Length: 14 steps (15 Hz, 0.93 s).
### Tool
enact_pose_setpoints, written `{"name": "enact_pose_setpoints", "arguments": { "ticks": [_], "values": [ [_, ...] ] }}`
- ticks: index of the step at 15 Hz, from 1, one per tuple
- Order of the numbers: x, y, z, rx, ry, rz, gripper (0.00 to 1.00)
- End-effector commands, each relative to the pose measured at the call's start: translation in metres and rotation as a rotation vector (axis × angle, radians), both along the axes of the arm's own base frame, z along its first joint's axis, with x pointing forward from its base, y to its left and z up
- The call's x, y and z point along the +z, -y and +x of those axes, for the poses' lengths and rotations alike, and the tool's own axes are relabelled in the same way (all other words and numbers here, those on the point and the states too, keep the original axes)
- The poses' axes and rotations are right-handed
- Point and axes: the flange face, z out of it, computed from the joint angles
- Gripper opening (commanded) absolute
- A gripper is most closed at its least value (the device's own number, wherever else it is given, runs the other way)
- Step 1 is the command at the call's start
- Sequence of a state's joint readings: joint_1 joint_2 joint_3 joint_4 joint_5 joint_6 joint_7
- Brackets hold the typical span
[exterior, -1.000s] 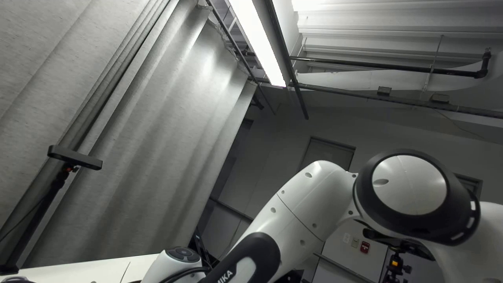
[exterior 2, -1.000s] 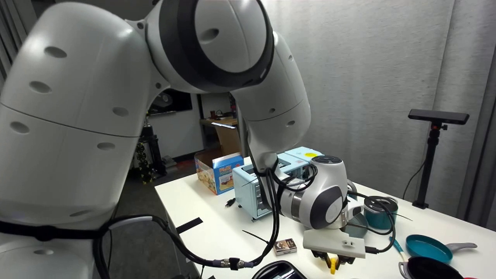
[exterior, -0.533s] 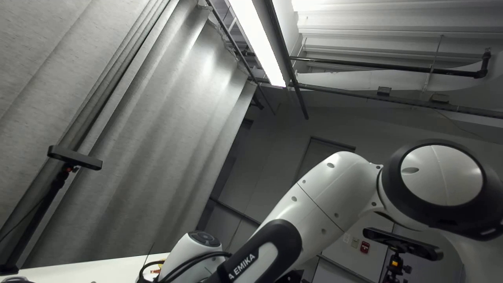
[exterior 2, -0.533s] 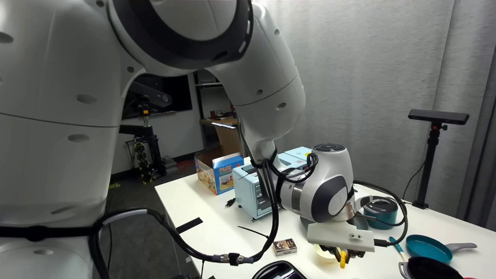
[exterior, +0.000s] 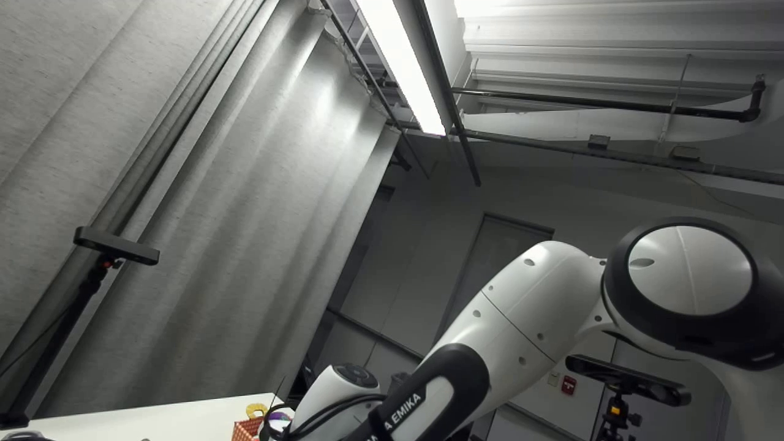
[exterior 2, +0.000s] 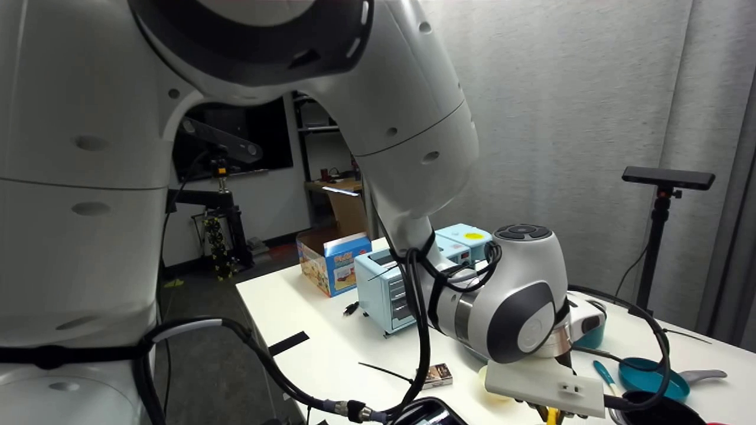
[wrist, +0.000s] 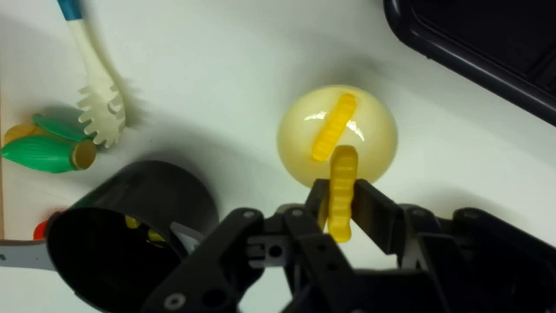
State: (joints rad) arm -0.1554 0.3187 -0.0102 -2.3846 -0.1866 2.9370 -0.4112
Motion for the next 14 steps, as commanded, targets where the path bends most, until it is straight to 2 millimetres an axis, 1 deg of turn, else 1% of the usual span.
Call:
{"name": "enact_pose_setpoints", "arguments": {
  "ticks": [1, 7, 14],
  "values": [
    [-0.005, 0.011, -0.010, -0.031, -0.008, 0.010, 0.05],
    [-0.020, 0.009, -0.002, -0.027, -0.039, 0.012, 0.05],
    [-0.033, 0.014, 0.012, -0.029, -0.061, 0.011, 0.05]
  ]
}}
